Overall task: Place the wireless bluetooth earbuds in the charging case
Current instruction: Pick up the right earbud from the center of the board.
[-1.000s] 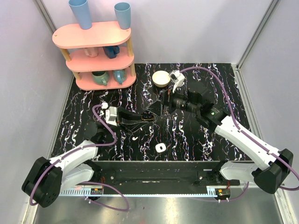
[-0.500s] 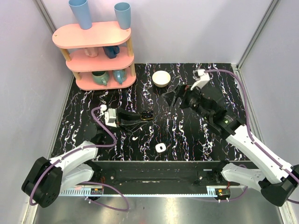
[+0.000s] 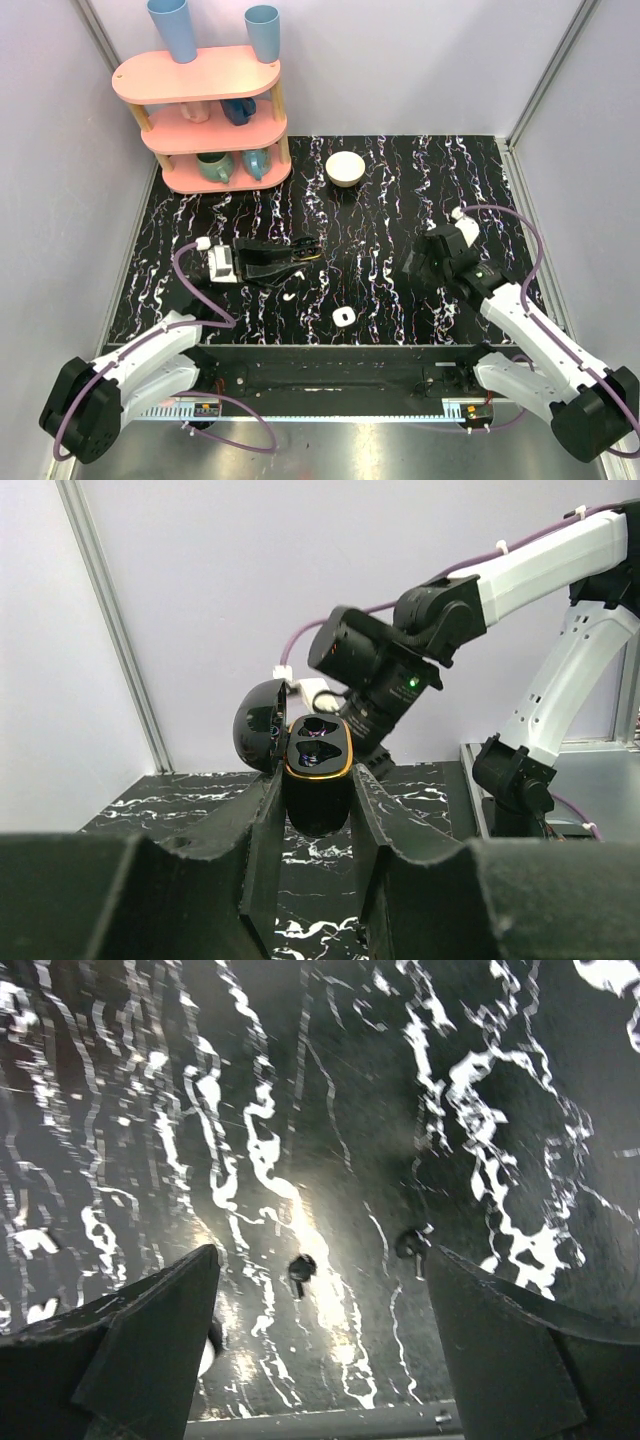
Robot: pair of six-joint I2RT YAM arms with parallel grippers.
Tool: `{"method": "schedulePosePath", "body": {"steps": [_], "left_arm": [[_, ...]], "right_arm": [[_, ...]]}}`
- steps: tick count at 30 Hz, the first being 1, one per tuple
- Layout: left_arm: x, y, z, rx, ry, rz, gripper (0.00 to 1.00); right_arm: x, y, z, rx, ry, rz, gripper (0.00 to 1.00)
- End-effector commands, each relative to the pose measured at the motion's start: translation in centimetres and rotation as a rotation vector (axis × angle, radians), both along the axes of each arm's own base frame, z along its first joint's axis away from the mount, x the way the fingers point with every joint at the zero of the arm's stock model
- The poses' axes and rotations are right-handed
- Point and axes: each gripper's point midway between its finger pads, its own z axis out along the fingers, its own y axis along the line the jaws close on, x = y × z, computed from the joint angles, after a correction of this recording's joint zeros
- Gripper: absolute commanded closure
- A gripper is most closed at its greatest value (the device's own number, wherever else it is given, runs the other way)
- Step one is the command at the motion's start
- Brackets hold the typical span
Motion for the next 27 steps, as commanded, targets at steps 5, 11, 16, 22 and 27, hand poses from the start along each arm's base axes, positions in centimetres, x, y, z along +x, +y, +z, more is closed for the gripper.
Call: {"method": "schedulePosePath", "body": {"steps": [5, 11, 16, 22, 27], "left_arm": [[-3.4, 1.9, 4.0, -0.129, -0.276, 0.013, 1.00], [-3.5, 1.9, 4.1, -0.125, -0.279, 0.005, 1.00], [-3.6, 1.9, 4.0, -0.123, -0.276, 0.000, 1.00], [-3.7, 1.9, 4.0, -0.121, -0.278, 0.000, 1.00], [-3.7, 1.8, 3.9, -0.117, -0.277, -0.003, 1.00]], "right_arm": [[-2.0, -1.8, -4.1, -0.039, 0.133, -0.090, 0.22], [-1.8, -1.7, -6.4, -0.120, 0.253, -0.021, 0.32], [-1.8, -2.1, -7.7, -0.169, 0.340, -0.001, 0.37], [-1.6, -2.0, -8.8, -0.168, 0.404, 0.010, 0.40], [-1.6, -1.0, -10.0, -0.041, 0.441, 0.009, 0.40]]}}
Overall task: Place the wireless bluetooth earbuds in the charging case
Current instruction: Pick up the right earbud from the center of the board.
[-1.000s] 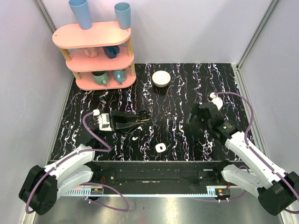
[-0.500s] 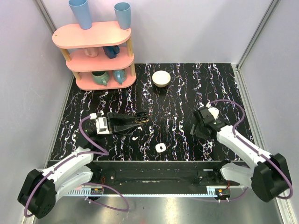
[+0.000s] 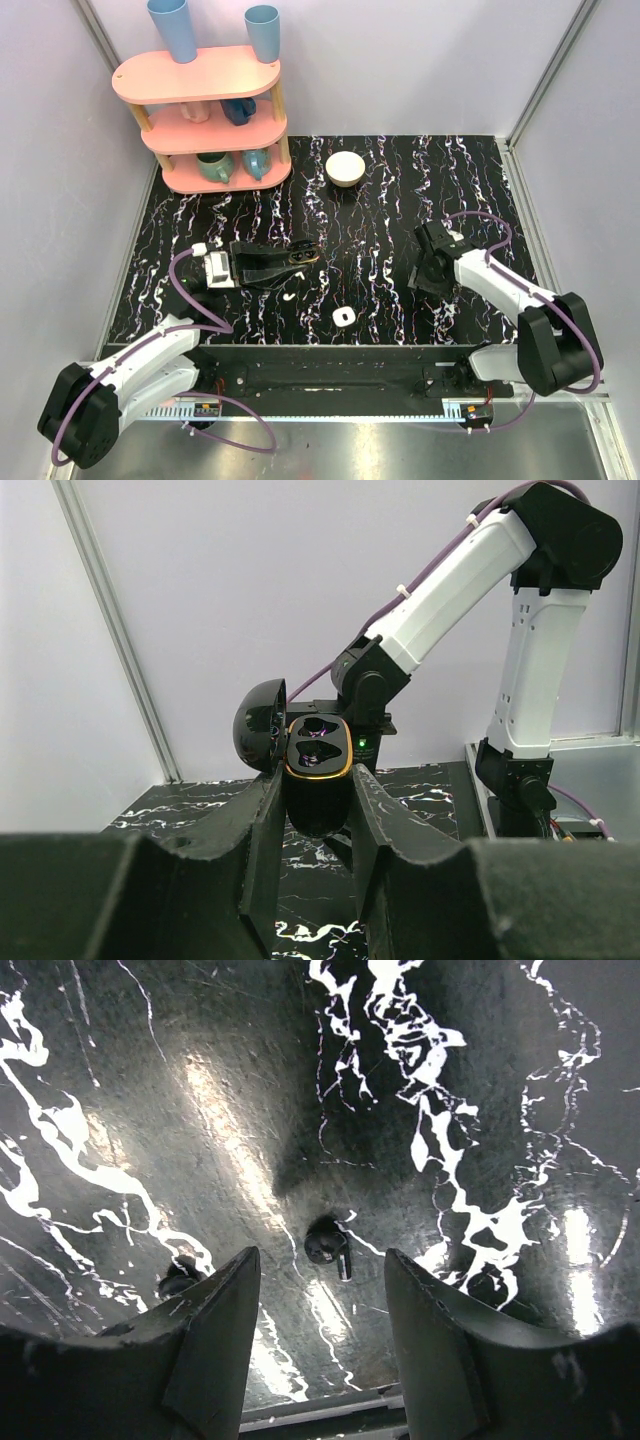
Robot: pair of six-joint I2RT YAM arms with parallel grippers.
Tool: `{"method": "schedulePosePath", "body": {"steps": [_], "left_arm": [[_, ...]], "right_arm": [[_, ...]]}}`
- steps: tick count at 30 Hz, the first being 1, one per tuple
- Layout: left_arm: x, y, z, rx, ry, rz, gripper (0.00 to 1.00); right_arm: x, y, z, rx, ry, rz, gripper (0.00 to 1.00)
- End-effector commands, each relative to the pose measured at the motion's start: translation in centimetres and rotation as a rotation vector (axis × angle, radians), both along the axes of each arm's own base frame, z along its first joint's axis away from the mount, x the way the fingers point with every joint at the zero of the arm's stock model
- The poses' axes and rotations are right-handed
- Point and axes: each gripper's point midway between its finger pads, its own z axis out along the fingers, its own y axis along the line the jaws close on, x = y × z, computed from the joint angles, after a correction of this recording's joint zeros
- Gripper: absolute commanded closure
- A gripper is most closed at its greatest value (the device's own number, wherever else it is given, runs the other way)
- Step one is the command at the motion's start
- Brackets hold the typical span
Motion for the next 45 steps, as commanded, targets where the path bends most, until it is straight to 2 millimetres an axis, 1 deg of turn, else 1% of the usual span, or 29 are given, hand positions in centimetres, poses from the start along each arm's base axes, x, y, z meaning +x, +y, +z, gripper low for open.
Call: {"method": "schedulePosePath", "body": {"steps": [1, 4, 8, 9, 15, 20, 25, 34, 36, 37, 38, 40, 41, 43, 45], "left_arm": [[-2.8, 1.3, 3.4, -0.104, -0.225, -0.010, 1.00], [-2.8, 1.3, 3.3, -0.101, -0.223, -0.012, 1.00], [-2.7, 1.2, 3.3, -0.099, -0.222, -0.010, 1.00], [-2.6, 1.2, 3.3, -0.098, -0.222, -0.010, 1.00], [-2.7, 1.2, 3.1, -0.094, -0.222, -0.011, 1.00], [-2.6, 1.1, 3.1, -0.092, -0.221, -0.012, 1.00], [-2.6, 1.1, 3.1, -0.091, -0.219, -0.014, 1.00], [-2.6, 1.1, 3.1, -0.092, -0.215, -0.015, 1.00], [-2.5, 1.0, 3.1, -0.089, -0.211, -0.015, 1.00], [-2.4, 1.0, 3.0, -0.088, -0.210, -0.016, 1.00], [-2.4, 1.0, 3.0, -0.087, -0.208, -0.017, 1.00], [-2.5, 1.0, 3.0, -0.086, -0.210, -0.020, 1.00], [-2.5, 1.0, 3.1, -0.087, -0.211, -0.020, 1.00], [-2.5, 1.0, 3.0, -0.086, -0.210, -0.020, 1.00], [-2.5, 1.0, 3.1, -0.087, -0.211, -0.020, 1.00]], "right_arm": [[0.9, 1.3, -0.1, 0.098, -0.009, -0.017, 0.40], [0.6, 1.5, -0.8, 0.107, 0.009, -0.025, 0.40], [0.2, 1.1, -1.7, 0.093, 0.021, -0.057, 0.38], [0.5, 1.1, -1.6, 0.102, 0.003, -0.073, 0.38], [0.4, 0.7, -1.9, 0.101, -0.033, -0.125, 0.39], [0.3, 1.3, -2.5, 0.136, -0.026, -0.106, 0.37], [0.1, 2.2, -2.5, 0.193, -0.031, -0.110, 0.37], [-0.1, 2.7, -2.1, 0.229, -0.044, -0.112, 0.39], [0.0, 2.6, -1.9, 0.223, -0.056, -0.096, 0.40], [0.1, 2.5, -1.8, 0.219, -0.061, -0.093, 0.46], [0.2, 2.4, -1.6, 0.213, -0.065, -0.091, 0.47], [0.5, 2.2, -1.2, 0.198, -0.078, -0.074, 0.46], [0.6, 2.2, -0.9, 0.191, -0.082, -0.069, 0.44], [0.7, 1.4, -0.9, 0.143, -0.077, -0.061, 0.43], [0.9, 1.2, -0.8, 0.119, -0.066, -0.049, 0.43]]}}
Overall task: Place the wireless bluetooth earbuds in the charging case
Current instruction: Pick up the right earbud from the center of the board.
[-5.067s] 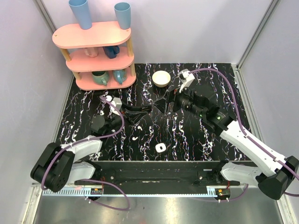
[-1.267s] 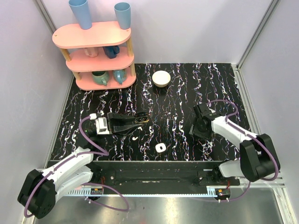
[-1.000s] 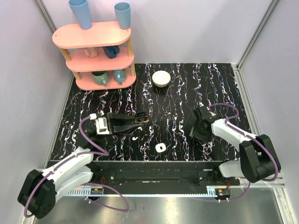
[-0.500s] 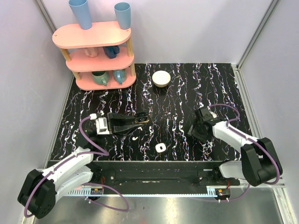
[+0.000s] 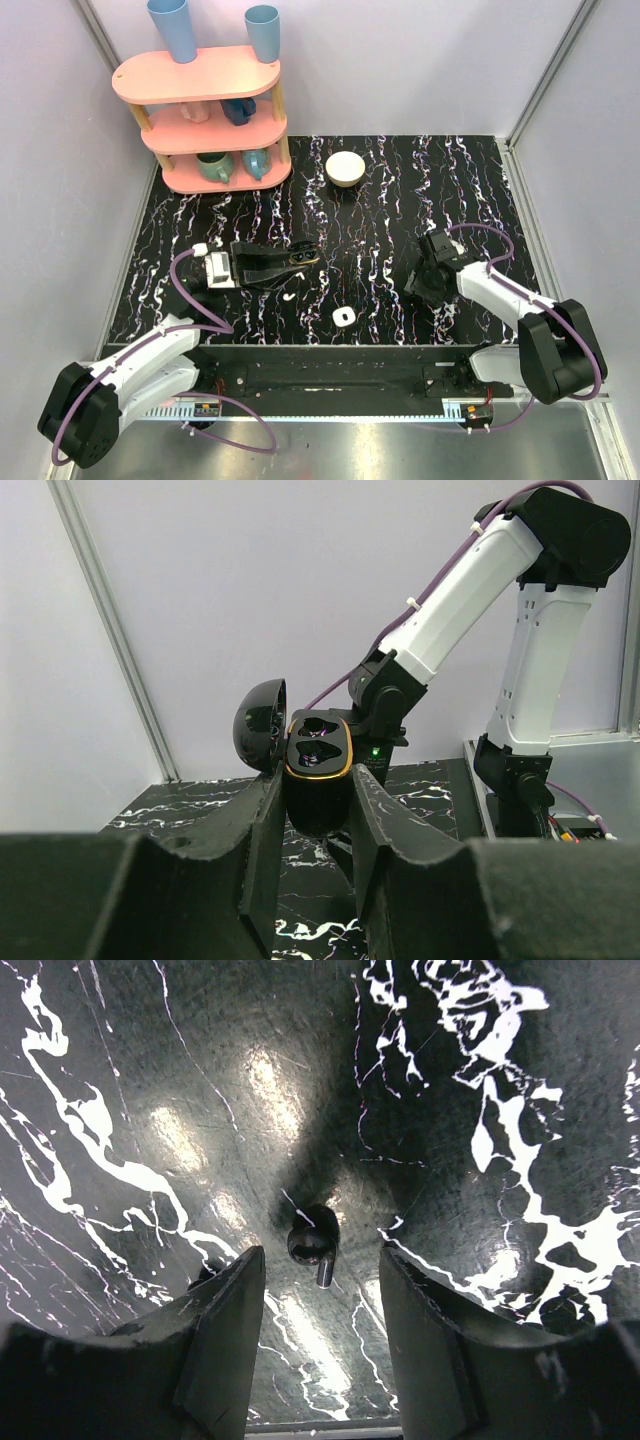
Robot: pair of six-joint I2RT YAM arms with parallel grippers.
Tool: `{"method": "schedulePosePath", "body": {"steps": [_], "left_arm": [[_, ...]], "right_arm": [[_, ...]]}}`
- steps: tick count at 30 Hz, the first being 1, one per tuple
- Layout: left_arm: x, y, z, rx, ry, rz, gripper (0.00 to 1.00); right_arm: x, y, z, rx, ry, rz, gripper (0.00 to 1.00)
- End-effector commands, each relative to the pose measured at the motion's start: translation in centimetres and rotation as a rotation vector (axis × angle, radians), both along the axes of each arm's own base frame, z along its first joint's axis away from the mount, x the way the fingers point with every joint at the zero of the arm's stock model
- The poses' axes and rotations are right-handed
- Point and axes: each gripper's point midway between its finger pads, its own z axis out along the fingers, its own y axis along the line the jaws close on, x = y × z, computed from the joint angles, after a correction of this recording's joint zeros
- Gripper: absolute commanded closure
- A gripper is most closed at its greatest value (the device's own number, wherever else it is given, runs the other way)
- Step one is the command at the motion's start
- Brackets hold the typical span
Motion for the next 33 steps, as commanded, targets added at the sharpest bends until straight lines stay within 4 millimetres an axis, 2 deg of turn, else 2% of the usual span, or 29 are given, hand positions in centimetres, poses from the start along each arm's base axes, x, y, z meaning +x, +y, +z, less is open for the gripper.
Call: {"method": "schedulePosePath", "body": {"steps": [1, 19, 33], "left_arm": [[-2.4, 1.0, 3.2, -0.094, -0.208, -0.016, 1.00], [-2.4, 1.0, 3.1, -0.091, -0.204, -0.018, 1.00], [-2.3, 1.0, 3.1, -0.089, -0.203, -0.017, 1.00]], "right_arm": [[1.0, -0.7, 1.1, -0.057, -0.017, 0.029, 0.43], [2.2, -0.8, 0.9, -0.136, -0.012, 0.085, 0.52], [1.4, 0.1, 0.4, -0.204, 0.004, 0.072, 0.52]]}}
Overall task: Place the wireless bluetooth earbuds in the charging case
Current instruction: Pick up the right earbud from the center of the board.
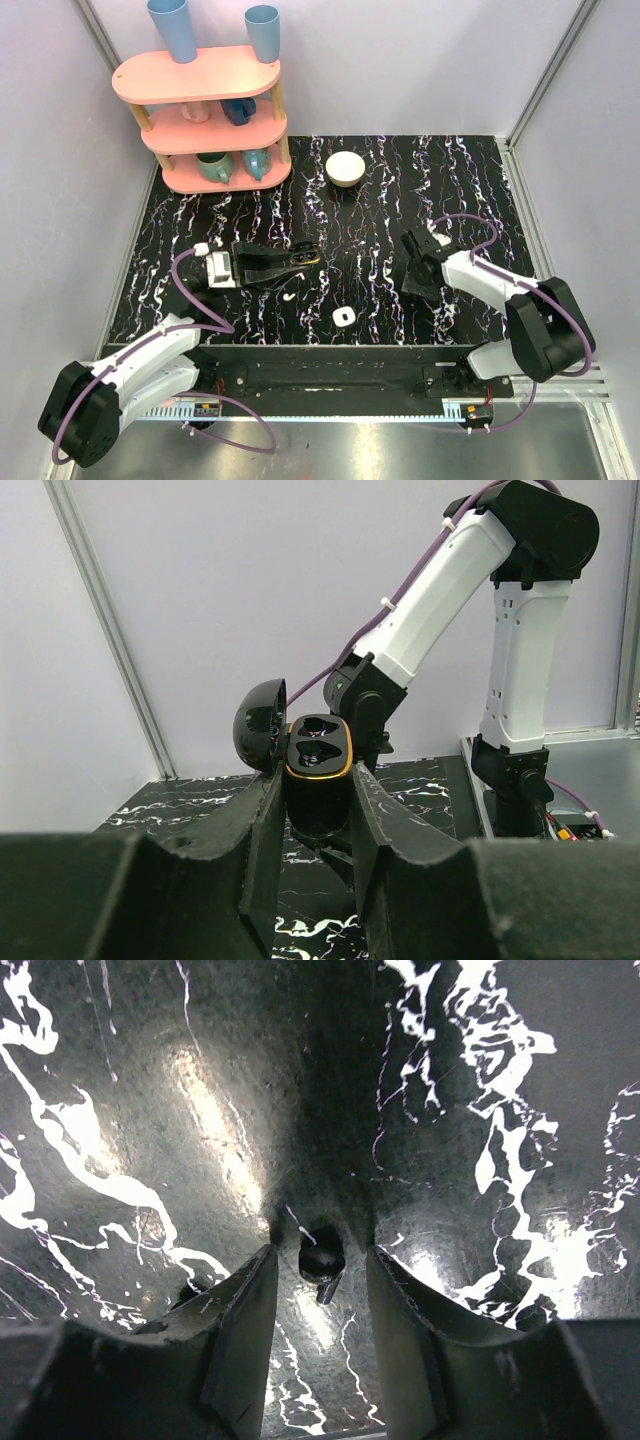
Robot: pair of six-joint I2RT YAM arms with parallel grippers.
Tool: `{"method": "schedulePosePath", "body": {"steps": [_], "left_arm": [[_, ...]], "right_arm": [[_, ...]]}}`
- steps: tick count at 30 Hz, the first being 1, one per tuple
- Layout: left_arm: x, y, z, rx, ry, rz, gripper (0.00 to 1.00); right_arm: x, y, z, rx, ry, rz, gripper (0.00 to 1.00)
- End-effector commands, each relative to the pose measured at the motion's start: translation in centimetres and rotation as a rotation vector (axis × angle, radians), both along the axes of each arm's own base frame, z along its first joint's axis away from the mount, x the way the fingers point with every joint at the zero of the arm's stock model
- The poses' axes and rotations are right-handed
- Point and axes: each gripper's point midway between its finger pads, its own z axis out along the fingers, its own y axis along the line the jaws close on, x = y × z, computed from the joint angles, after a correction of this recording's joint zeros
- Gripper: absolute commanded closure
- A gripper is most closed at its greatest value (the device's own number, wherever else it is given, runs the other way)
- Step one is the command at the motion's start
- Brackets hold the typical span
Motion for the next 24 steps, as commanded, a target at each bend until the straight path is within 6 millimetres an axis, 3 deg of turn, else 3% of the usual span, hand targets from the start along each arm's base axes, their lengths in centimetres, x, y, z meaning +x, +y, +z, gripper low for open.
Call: {"method": "schedulePosePath", "body": {"steps": [1, 11, 24], "left_arm": [[-2.3, 1.1, 3.3, -0.097, -0.204, -0.009, 1.00], [-2.5, 1.1, 3.3, -0.098, -0.209, -0.013, 1.00], [-2.4, 1.1, 3.3, -0.097, -0.207, -0.011, 1.00]], "right_arm": [[0.5, 0.4, 0.6, -0.040, -0.028, -0.024, 0.52], [0.8, -0.5, 0.4, -0.096, -0.045, -0.048, 0.55], [0.5, 0.5, 0.0, -0.032, -0.040, -0.058, 0.59]]}}
